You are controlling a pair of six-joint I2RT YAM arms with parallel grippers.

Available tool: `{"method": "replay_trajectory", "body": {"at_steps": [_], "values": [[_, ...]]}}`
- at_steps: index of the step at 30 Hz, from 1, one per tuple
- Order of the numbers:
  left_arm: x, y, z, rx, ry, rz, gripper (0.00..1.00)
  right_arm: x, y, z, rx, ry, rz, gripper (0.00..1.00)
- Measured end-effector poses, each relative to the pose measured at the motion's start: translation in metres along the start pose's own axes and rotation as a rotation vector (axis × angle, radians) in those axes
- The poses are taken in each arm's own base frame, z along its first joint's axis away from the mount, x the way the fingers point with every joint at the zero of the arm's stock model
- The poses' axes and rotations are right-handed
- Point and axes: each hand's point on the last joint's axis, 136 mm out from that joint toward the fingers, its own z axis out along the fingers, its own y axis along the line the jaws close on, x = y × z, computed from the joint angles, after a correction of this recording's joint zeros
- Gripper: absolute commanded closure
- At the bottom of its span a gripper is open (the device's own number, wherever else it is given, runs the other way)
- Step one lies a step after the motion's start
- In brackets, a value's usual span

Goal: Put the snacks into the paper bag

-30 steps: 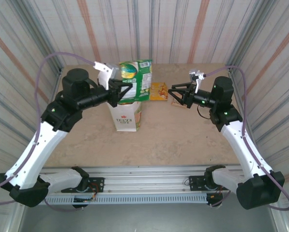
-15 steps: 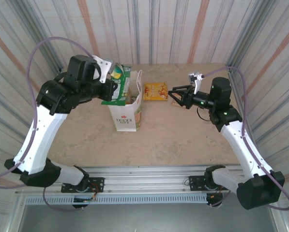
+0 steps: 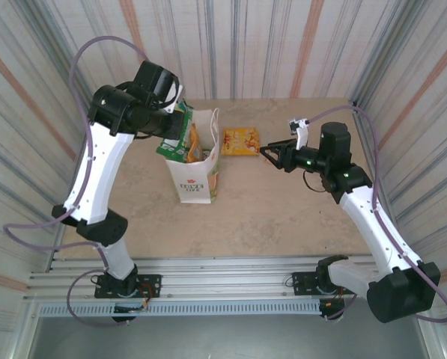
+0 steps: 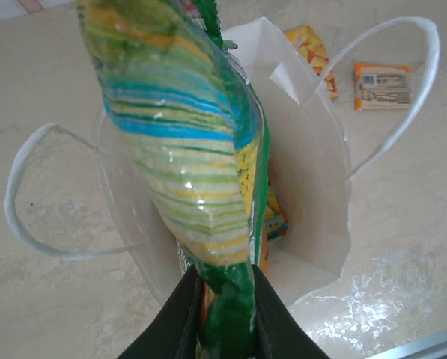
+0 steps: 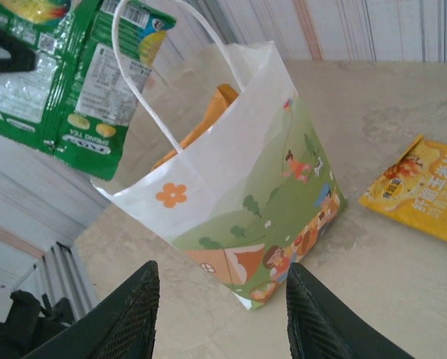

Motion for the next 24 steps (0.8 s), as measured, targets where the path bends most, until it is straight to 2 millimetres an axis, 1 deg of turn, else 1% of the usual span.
{"method": "replay_trajectory", "body": {"at_steps": [6,9,13,18,20,24], "values": [[-0.002,0.003,0.023,-0.046,0.050,-0.011,1.00,0.007,-0.004,0.002,0.005,0.020,-0.004,0.53],[-0.003,0.005,0.031,-0.068,0.064,-0.014,1.00,0.012,-0.008,0.005,0.009,0.036,0.004,0.53],[-0.003,0.009,0.035,-0.088,0.071,-0.026,1.00,0.018,-0.013,0.009,0.014,0.057,0.021,0.53],[-0.004,0.017,0.041,-0.111,0.081,-0.044,1.00,0.020,-0.015,0.011,0.015,0.065,0.027,0.53],[-0.003,0.019,0.048,-0.121,0.095,-0.050,1.00,0.020,-0.015,0.011,0.015,0.066,0.028,0.53],[0.000,0.021,0.068,-0.140,0.141,-0.066,1.00,0.020,-0.015,0.011,0.015,0.066,0.025,0.53]]}}
